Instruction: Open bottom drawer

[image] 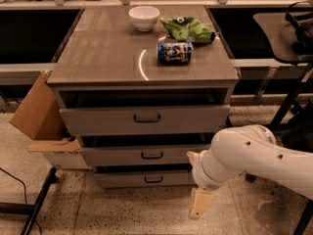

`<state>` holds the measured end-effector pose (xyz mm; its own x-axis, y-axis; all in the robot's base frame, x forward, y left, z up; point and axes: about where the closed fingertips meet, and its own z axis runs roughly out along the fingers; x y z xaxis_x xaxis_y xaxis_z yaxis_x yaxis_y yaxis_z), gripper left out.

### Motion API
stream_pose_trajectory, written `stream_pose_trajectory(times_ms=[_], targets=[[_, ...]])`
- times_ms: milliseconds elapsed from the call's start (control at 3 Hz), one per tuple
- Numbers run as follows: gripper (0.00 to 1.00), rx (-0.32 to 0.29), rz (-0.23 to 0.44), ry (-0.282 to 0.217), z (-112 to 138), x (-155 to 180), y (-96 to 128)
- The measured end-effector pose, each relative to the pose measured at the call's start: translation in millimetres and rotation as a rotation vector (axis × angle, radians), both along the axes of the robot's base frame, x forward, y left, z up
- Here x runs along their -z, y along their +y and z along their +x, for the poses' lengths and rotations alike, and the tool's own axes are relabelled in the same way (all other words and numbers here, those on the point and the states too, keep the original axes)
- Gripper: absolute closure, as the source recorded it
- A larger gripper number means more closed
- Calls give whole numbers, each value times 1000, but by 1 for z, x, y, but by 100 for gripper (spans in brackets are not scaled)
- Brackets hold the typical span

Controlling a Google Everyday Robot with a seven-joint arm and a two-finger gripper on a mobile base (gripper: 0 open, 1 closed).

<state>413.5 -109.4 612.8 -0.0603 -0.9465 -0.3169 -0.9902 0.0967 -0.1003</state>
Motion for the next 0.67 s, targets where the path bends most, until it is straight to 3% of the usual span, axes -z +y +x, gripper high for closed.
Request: stream_pose_trajectory(times_ms=[333, 667], targets=[[0, 0, 0, 0, 0, 0, 0], [0, -10, 14, 2, 9, 25, -3]])
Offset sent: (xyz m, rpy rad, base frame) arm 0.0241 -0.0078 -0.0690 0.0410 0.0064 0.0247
